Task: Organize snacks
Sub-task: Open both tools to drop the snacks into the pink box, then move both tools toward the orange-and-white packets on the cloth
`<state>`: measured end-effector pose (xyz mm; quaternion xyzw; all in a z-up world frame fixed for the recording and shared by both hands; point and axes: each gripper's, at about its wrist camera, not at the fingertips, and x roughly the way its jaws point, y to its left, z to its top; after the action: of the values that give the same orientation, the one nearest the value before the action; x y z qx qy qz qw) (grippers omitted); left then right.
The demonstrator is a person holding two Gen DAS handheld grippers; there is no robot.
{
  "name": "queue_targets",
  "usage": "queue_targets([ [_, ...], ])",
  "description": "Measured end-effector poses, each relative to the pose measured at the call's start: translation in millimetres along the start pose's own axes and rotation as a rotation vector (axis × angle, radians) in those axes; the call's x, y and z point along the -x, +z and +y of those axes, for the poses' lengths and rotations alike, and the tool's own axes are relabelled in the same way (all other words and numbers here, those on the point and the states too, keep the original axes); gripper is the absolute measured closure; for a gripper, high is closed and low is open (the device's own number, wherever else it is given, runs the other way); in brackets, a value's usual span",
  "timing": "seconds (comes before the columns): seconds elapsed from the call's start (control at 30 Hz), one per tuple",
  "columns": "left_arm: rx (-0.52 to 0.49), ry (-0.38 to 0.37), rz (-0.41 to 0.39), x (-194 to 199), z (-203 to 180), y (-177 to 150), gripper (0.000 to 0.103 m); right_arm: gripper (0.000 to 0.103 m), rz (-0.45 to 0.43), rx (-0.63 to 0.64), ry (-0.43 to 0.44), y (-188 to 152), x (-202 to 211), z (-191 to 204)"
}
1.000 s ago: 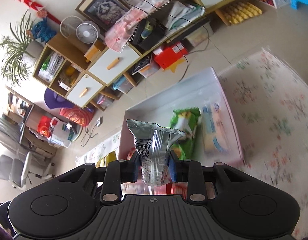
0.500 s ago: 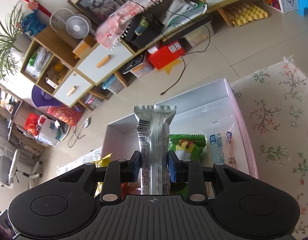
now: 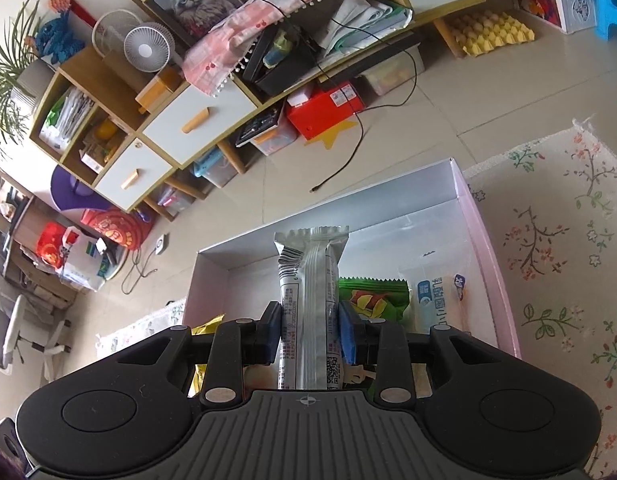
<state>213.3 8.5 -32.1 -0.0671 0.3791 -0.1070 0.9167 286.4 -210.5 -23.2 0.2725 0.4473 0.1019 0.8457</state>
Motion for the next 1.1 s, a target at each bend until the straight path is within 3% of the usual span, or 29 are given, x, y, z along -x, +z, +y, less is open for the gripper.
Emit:
queue_targets([
  [0.1,-0.004,-0.013,0.010,1.0,-0.5,-0.4,0.043,0.061,0.011,-0.010,-0.014,-0.2,1.0,-0.2],
  [0.17,-0.013,-0.021,0.010,3.2,-2.2,-0.8,0.036,0.046,0.009,-0.024,-0.014,-0.9,2.8,-2.0],
  [0.27,-0.034,-0.021,0.001,8.2,-6.5,-0.9,0.027,0.035,0.005,-0.033,-0.020,-1.9,6.8,-5.7],
  [0.4,-0.049,-0.012,0.014,13.6,-12.1,-0.8,0.016,0.028,0.009,-0.050,-0.033,-2.0,15.2,-11.7],
  [0.47,-0.061,-0.006,0.021,16.4,-15.6,-1.5,0.015,0.024,-0.001,-0.057,-0.037,-3.1,22.0,-15.6],
  [0.67,-0.102,0.029,0.038,30.8,-22.7,-4.5,0.010,0.023,-0.007,-0.070,-0.047,-8.2,44.5,-25.7],
  [1.1,-0.092,0.055,0.095,71.3,-31.1,-20.5,0.005,0.021,-0.002,-0.008,-0.094,-41.5,97.9,-26.7],
])
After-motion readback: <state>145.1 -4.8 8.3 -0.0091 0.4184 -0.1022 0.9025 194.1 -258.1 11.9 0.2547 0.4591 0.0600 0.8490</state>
